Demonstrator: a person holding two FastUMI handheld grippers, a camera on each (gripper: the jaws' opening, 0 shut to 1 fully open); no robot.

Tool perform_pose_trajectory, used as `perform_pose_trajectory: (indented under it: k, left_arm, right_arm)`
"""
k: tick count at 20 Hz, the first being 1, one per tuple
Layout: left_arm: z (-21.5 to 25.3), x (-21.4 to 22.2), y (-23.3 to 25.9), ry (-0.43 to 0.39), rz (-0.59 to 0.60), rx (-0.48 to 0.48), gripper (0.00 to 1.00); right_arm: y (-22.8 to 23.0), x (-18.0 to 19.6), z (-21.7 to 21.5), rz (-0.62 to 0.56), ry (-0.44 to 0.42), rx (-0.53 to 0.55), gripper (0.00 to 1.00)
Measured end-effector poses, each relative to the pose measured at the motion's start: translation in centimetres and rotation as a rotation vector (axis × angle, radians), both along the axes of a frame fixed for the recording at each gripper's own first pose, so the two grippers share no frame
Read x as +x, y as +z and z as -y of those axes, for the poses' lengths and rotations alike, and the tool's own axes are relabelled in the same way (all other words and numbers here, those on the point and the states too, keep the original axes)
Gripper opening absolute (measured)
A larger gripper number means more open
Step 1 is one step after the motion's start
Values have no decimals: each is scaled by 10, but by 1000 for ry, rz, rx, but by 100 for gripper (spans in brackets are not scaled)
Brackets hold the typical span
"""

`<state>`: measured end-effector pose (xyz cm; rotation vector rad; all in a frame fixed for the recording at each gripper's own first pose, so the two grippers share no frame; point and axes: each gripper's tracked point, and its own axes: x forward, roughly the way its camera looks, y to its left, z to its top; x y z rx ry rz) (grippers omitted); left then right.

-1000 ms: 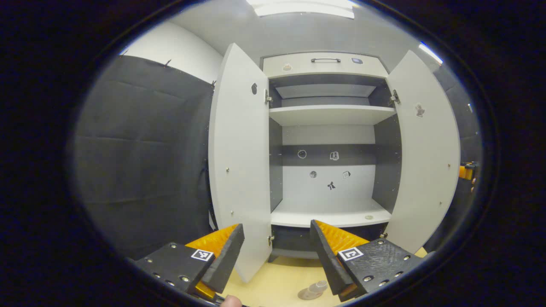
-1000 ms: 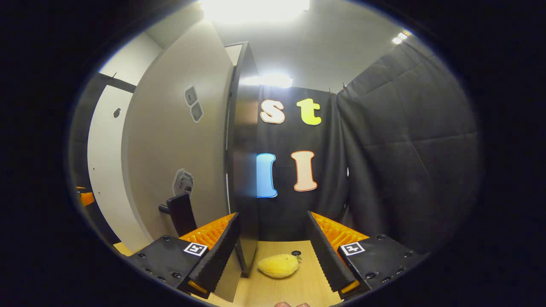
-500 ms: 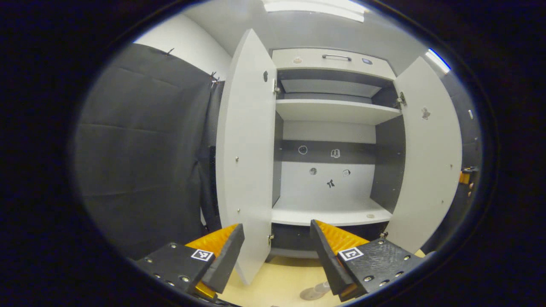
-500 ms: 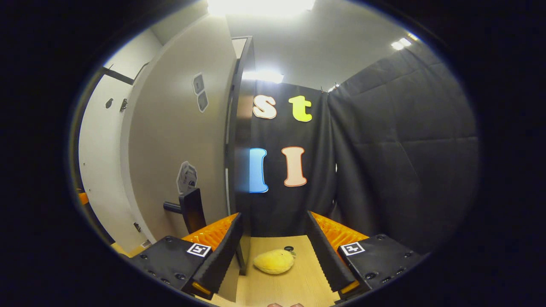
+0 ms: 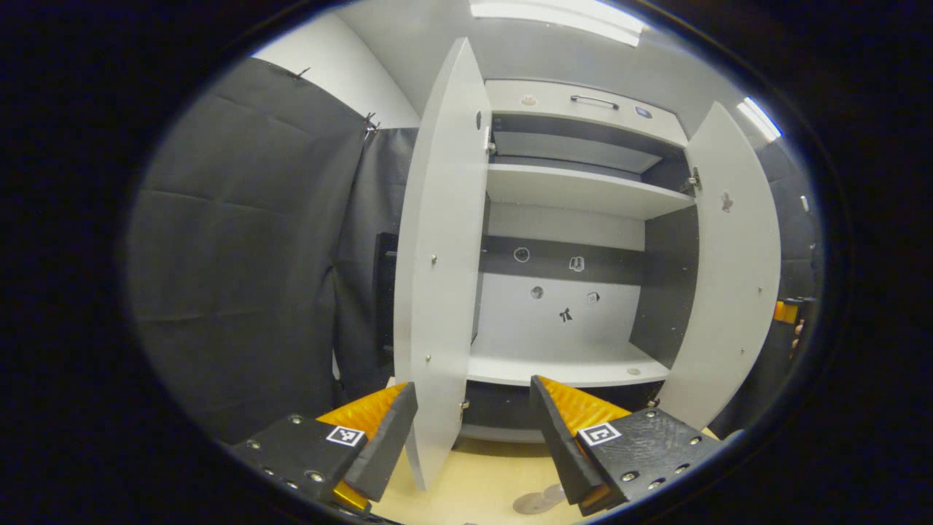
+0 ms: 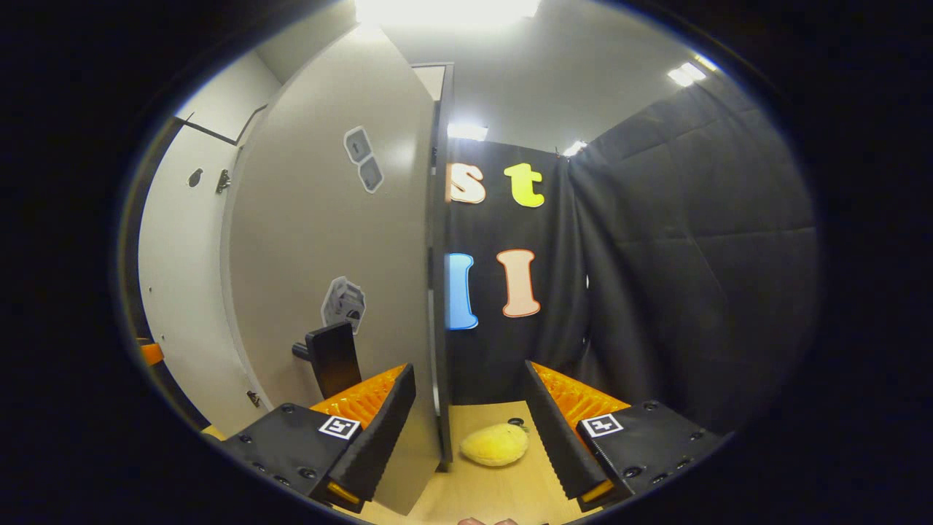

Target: Grasp the bottle in the cabinet with the left hand and place it on the coaster, then close the right door with the right hand and the left door with the left hand.

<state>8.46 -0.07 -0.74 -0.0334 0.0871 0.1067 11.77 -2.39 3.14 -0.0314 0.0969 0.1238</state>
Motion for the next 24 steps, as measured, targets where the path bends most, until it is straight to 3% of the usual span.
perform_pose_trajectory:
  k: [3,4,5,8,9,12,13,14,16,19,20,21,24]
  left_arm:
    - [-9,-4,-2,3,5,-5,90]
    - [-14,-6,-2,5,7,-4,95]
    - [-19,-10,-2,11,8,0,90]
    - [-41,-17,-2,45,11,9,90]
    - [-51,-21,-3,57,14,8,90]
    - [-77,-30,0,103,28,-1,90]
    - [-85,-34,-2,110,30,-11,95]
    - [-93,-35,-3,108,29,-23,90]
    - [-115,-38,-3,127,38,-32,90]
    - [-151,-34,2,173,57,-40,90]
    - [-161,-32,5,182,65,-45,95]
    - [-168,-29,7,181,69,-47,90]
    - [-194,-15,16,180,74,-21,90]
  right_arm:
    - [1,2,-29,1,38,1,94]
    - [1,3,-39,5,51,-2,90]
    - [1,5,-49,8,65,-1,94]
    - [0,12,-86,13,124,1,90]
    - [1,13,-98,19,141,0,95]
    - [3,13,-117,44,166,4,96]
    - [3,12,-119,42,166,6,96]
    - [-1,11,-121,34,163,7,96]
    - [-7,12,-123,13,152,15,96]
    - [-11,11,-124,-8,128,40,93]
    - [-13,9,-123,-12,119,43,96]
    - [-14,8,-120,-14,109,42,96]
    - [-20,4,-116,-19,80,27,93]
